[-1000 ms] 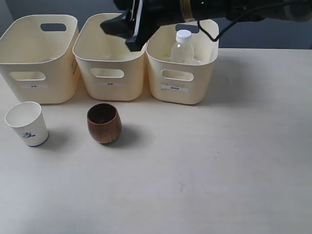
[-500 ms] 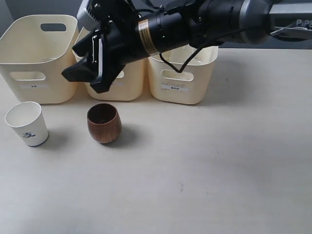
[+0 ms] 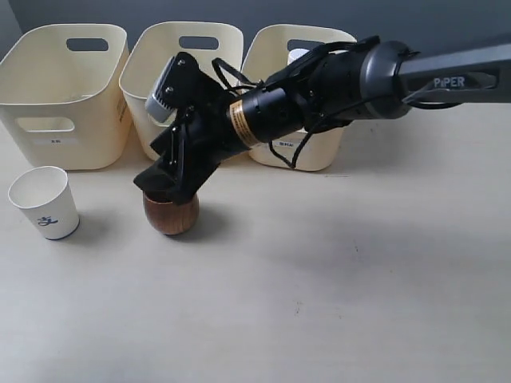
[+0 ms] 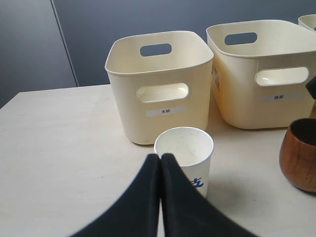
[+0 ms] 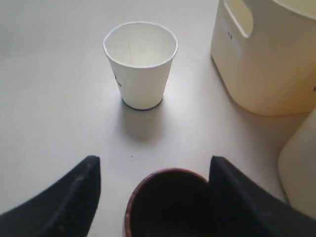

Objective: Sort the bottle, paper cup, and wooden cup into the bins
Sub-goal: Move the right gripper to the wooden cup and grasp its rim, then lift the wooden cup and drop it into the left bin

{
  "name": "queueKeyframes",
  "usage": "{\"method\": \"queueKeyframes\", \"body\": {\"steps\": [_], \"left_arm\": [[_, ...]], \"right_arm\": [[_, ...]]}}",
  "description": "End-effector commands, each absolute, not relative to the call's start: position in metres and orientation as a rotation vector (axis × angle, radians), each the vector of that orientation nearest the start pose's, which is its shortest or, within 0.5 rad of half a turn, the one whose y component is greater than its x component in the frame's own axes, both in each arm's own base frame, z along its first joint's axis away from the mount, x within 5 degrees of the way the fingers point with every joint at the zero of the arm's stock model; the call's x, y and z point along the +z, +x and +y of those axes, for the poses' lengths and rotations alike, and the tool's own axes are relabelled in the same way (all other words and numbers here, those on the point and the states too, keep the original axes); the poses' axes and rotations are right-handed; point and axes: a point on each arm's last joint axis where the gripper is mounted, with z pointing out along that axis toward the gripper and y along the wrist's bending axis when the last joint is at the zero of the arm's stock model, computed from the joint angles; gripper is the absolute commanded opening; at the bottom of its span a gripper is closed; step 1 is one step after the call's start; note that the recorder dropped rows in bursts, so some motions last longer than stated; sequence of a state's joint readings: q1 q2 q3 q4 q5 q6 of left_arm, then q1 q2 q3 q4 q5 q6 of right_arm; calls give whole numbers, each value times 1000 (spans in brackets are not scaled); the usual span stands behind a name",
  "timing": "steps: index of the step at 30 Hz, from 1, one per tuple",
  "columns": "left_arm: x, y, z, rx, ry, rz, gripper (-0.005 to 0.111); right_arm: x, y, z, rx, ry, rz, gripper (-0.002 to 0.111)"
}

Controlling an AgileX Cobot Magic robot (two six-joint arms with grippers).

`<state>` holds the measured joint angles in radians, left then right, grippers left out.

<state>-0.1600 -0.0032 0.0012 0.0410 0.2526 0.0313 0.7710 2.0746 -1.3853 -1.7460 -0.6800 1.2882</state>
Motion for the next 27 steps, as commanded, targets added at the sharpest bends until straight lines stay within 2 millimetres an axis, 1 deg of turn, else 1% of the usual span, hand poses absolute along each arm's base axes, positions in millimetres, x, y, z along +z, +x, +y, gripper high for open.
{"method": "queueKeyframes", "body": {"steps": [1,9,14,16,18,20,24,25,27], "left_arm": [[192,55,-8,-60,193,1712,0],[192,55,-8,-60,193,1712,0],[192,55,-8,-60,193,1712,0],[192,55,-8,-60,193,1712,0],[192,55,-8,-60,193,1712,0],[192,55,-8,-60,193,1712,0],[192,55,-8,-60,193,1712,0],[192,55,-8,-60,193,1712,0],[192,55,-8,-60,193,1712,0]], "right_arm": [[158,277,351,893,-1641,1645,61],[135,272,359,857,-1674,1679,61],[131,272,359,852,-1673,1691,61],[131,273,359,841,-1664,1700,58],[130,274,359,840,-1662,1705,52],[130,274,359,838,-1661,1706,41],[130,274,359,838,-1661,1706,3],[130,274,359,838,-1661,1706,0],[130,274,359,838,-1661,1706,0]]}}
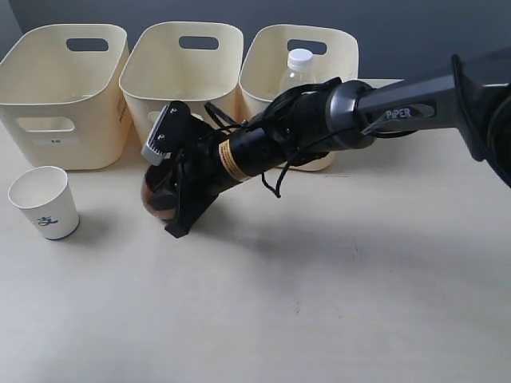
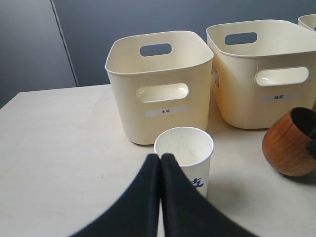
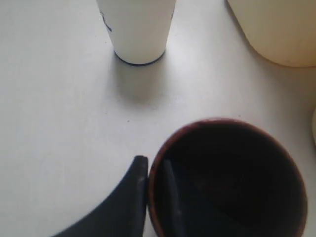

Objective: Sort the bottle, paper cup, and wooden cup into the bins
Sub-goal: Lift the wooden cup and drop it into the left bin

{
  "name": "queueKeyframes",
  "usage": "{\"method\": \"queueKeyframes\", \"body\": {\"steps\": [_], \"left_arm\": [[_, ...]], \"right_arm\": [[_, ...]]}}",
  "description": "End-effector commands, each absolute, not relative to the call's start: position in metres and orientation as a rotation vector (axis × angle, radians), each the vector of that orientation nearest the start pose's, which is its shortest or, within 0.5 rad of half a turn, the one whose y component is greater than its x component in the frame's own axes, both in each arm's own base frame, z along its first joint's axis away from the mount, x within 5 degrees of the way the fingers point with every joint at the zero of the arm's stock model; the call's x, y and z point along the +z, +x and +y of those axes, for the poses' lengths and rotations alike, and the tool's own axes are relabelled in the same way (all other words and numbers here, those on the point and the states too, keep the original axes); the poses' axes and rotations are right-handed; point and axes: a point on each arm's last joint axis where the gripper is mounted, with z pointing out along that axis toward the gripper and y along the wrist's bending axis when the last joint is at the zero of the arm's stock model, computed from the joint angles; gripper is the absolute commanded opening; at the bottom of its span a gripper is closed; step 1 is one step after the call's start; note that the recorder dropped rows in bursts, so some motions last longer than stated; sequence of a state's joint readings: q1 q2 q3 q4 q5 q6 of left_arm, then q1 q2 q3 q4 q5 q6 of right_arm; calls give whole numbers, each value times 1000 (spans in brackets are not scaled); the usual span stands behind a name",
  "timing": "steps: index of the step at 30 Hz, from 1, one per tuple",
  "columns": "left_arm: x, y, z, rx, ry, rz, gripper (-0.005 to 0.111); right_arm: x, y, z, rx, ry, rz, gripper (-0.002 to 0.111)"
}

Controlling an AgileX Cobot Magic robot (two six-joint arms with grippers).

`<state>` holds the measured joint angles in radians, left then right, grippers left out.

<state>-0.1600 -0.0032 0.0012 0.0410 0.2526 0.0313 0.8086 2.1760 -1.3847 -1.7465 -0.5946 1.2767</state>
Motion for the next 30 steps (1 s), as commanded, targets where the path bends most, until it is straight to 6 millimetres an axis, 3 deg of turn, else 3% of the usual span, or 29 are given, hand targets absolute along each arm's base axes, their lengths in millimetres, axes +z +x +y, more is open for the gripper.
{"method": "queueKeyframes", "body": {"steps": [1,8,16,24,30], "left_arm": [[192,55,-8,-60,193,1712,0],[192,55,-8,-60,193,1712,0],[192,55,-8,-60,193,1712,0],[192,55,-8,-60,193,1712,0],[192,55,-8,-60,193,1712,0]], "right_arm": [[130,274,359,838,-1661,1706,0],[142,273,359,824,-1667,1656,0],[210,272,372,821,-1621,1463,0],[271,290,388,775,-1505,1313,0],[284,308,407,775,-1443,1258,-1]]}}
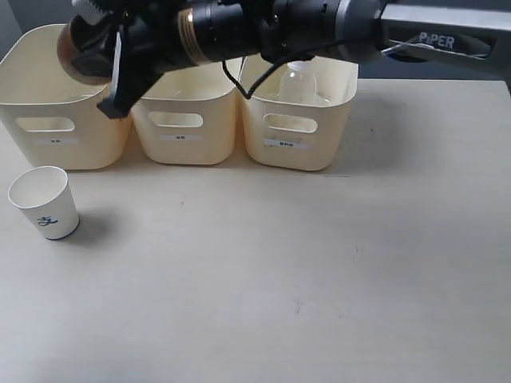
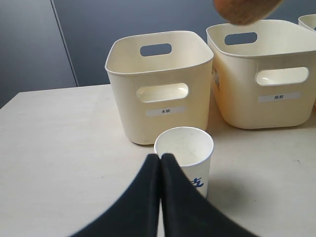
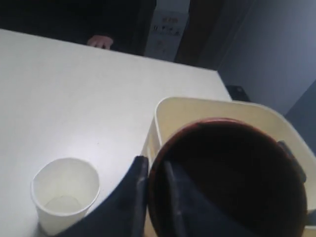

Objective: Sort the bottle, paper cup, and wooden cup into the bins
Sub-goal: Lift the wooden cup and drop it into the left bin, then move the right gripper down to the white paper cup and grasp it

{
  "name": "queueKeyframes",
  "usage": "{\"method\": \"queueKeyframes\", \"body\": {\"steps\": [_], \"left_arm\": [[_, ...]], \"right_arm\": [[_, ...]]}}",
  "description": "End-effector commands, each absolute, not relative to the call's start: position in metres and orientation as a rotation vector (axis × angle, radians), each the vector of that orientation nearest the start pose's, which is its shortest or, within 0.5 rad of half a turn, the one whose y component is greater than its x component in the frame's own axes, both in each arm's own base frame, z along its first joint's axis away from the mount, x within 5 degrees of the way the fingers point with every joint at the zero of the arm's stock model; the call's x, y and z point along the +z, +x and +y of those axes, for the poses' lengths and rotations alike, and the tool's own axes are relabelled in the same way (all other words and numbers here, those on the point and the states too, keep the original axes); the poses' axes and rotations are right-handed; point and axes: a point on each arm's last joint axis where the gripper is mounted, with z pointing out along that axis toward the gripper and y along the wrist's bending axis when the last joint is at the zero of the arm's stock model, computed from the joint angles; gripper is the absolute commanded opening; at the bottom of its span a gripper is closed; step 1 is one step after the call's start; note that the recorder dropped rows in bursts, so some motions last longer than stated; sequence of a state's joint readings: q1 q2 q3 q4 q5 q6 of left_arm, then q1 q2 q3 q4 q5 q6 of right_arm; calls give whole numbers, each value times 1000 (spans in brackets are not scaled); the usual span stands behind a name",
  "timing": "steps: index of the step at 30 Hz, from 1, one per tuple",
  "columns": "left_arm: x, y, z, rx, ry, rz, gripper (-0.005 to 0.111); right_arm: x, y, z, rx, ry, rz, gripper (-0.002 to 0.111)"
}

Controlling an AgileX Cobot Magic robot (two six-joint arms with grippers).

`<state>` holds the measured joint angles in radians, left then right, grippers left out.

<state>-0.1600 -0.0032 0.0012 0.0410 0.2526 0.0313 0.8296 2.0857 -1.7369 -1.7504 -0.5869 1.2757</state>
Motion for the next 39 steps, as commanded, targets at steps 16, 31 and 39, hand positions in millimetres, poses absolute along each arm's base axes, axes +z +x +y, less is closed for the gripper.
{"method": "queueKeyframes", "body": {"steps": [16,31,39], "left_arm": [[192,55,-8,-60,193,1712,0],[192,55,-8,-60,193,1712,0],[192,55,-8,-60,193,1712,0]], "right_arm": [[243,370,451,882,-1243,1319,-1],[205,375,454,909,-1263,1387,0],[205,376,454,906,-1255,1393,29]]}}
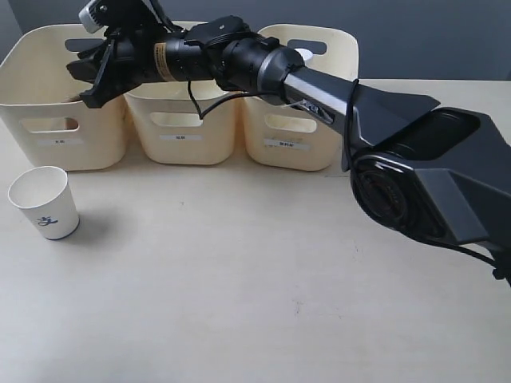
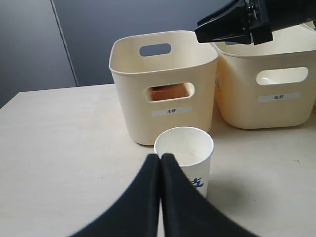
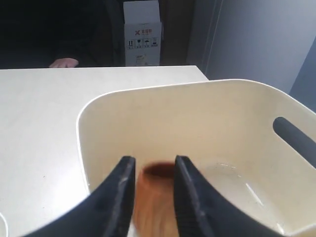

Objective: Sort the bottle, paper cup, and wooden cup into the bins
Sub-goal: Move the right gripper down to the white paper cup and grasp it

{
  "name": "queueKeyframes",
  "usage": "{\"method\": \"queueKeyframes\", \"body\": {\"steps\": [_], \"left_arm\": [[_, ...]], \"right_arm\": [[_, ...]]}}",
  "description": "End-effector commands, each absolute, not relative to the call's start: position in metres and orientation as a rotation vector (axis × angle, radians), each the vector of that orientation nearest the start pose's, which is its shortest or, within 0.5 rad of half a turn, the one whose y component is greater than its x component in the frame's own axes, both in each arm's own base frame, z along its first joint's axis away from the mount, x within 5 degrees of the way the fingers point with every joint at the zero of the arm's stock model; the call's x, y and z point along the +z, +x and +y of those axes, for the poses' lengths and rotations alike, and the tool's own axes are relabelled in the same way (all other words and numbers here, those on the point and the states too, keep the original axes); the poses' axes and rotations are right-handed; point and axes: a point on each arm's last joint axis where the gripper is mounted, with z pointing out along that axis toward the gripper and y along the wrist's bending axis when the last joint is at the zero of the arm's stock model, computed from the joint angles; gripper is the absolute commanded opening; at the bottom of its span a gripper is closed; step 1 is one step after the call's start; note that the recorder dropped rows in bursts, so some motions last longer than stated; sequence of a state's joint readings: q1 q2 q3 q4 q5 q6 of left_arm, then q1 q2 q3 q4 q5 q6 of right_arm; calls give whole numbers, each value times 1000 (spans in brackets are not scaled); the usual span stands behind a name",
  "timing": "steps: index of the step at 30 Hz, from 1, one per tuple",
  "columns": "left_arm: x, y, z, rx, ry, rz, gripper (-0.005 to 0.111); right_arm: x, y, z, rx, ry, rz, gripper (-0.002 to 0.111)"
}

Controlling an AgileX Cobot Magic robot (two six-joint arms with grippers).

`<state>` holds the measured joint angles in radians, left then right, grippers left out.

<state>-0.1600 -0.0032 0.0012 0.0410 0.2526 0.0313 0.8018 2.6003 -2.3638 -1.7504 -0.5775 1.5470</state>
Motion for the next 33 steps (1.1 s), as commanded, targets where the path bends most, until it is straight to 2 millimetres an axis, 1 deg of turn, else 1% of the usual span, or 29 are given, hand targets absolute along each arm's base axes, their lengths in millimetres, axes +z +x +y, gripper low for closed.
{"method": "queueKeyframes", "body": {"steps": [1,4,7,8,9,10,13,16,21,25,26,27,28,30,33], "left_arm": [[192,55,-8,-60,193,1712,0],[192,55,-8,-60,193,1712,0],[192,55,-8,-60,193,1712,0],[192,55,-8,-60,193,1712,0],[192,55,-8,-60,193,1712,0],[192,55,-8,-60,193,1712,0],[192,55,-8,-60,193,1712,0],[192,55,-8,-60,193,1712,0],[192,55,-8,-60,193,1712,0],[192,55,-8,-60,193,1712,0],[192,55,-8,-60,193,1712,0],[192,55,-8,-60,193,1712,0],[192,55,-8,-60,193,1712,0],[192,55,-8,-60,193,1712,0],[192,55,-8,-60,193,1712,0]], "right_arm": [[205,376,454,906,-1255,1393,29],[205,376,454,909,-1258,1392,29],[210,372,454,930,-1281,1369,29],[215,370,454,938,-1297,1348,29],[217,367,454,953,-1325,1324,29],[223,363,454,978,-1357,1291,29],[229,355,453,1037,-1411,1246,29],[238,339,450,1141,-1526,1145,29],[238,322,445,1290,-1668,1034,29],[230,310,446,1378,-1733,1016,29],[221,302,449,1403,-1752,1030,29],[217,300,450,1410,-1761,1034,29],[208,293,453,1414,-1779,1035,29],[199,289,458,1392,-1780,1054,29],[198,284,464,1354,-1777,1044,29]]}}
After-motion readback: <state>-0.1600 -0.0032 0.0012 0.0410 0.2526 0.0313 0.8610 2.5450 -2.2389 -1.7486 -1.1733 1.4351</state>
